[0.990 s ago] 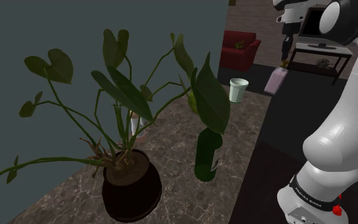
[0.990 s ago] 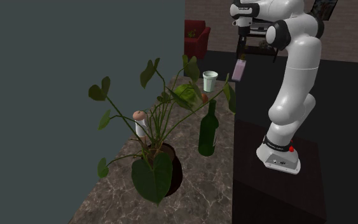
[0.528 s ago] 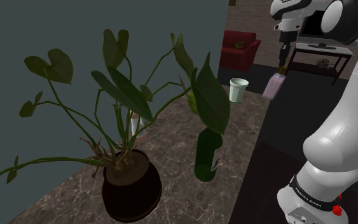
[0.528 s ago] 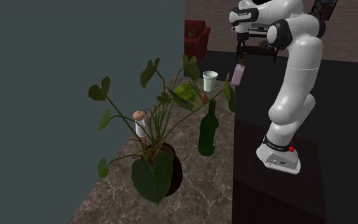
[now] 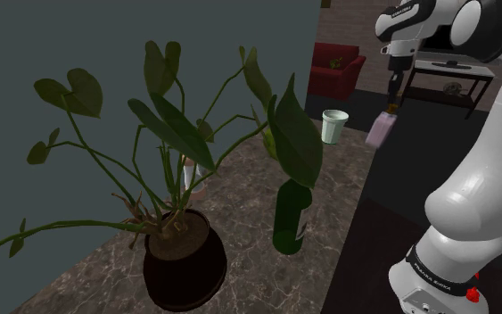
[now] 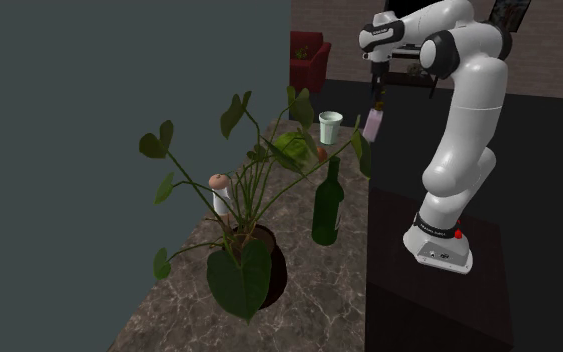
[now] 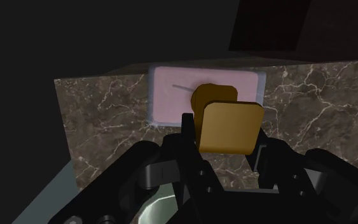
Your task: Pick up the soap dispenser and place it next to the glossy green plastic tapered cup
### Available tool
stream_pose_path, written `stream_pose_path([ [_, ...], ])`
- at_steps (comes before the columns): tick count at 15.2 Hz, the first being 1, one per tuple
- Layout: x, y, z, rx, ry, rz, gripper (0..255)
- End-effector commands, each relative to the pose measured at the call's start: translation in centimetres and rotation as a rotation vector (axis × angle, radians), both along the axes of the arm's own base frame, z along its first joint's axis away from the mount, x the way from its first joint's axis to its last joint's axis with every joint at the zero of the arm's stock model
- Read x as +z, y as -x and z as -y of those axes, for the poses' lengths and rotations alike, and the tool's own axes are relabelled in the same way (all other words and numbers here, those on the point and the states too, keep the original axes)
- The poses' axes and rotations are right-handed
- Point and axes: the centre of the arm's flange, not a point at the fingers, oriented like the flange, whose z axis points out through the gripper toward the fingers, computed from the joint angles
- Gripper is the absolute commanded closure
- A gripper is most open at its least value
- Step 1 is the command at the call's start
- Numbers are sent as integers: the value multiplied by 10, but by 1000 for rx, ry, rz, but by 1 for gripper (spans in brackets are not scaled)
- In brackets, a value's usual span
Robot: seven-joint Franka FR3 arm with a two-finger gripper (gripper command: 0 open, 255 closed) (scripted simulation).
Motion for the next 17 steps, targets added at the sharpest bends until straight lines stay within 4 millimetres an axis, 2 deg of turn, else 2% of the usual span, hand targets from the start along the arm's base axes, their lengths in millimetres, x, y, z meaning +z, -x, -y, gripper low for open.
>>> stream_pose_path([
  [1,-11,-1,0,0,1,1,255],
  [13,-75,-1,0,0,1,1,255],
  [17,-75,-1,0,0,1,1,255],
])
